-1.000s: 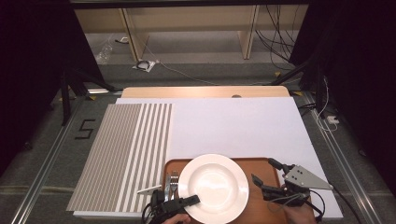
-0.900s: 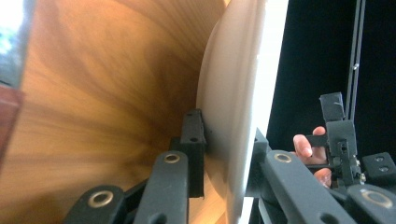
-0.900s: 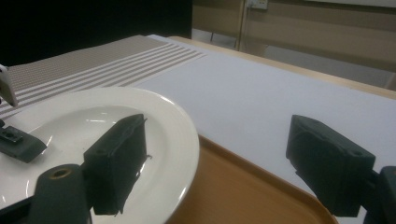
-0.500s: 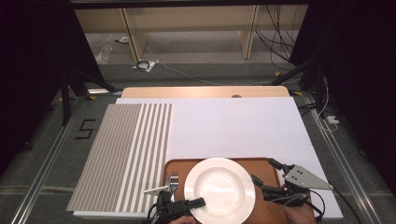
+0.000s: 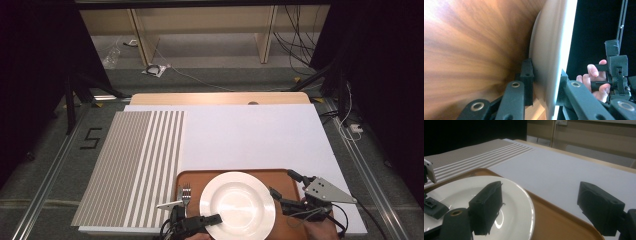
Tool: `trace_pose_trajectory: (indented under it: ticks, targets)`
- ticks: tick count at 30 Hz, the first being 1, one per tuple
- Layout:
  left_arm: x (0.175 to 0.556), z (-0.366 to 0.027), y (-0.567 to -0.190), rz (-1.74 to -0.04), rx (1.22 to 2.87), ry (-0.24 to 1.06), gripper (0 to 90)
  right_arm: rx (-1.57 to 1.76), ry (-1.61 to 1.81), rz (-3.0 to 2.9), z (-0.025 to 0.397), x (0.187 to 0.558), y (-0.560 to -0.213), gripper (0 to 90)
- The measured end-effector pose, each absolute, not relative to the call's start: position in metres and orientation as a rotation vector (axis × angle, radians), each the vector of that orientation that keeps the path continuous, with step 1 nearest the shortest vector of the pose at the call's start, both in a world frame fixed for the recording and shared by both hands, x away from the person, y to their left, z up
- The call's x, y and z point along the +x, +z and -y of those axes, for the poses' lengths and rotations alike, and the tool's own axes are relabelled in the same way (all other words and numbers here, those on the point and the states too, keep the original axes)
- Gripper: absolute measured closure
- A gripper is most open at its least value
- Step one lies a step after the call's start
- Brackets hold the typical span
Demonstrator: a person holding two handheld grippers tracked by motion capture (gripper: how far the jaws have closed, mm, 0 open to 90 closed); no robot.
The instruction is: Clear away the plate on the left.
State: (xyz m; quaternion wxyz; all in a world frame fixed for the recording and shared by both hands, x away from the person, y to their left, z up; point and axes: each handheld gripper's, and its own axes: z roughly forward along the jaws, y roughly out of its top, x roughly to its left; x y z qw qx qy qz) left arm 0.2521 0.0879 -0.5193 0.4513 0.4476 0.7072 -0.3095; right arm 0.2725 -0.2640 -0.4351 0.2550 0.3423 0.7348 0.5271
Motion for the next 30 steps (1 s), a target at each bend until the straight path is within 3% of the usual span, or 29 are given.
trace_pose_trajectory:
  ticks: [14, 30]
  targets:
    - [0.2506, -0.0901, -0.5233, -1.762, 1.095, -0.768, 76.5, 0.927, 1.432, -1.996, 0.2639, 0.2725, -0.4350, 21.0]
    - [0.2550, -0.0952, -0.5156, -1.710, 1.148, -0.686, 63.2, 0.928, 1.429, -2.001, 0.2637, 0.2729, -0.4354, 21.1]
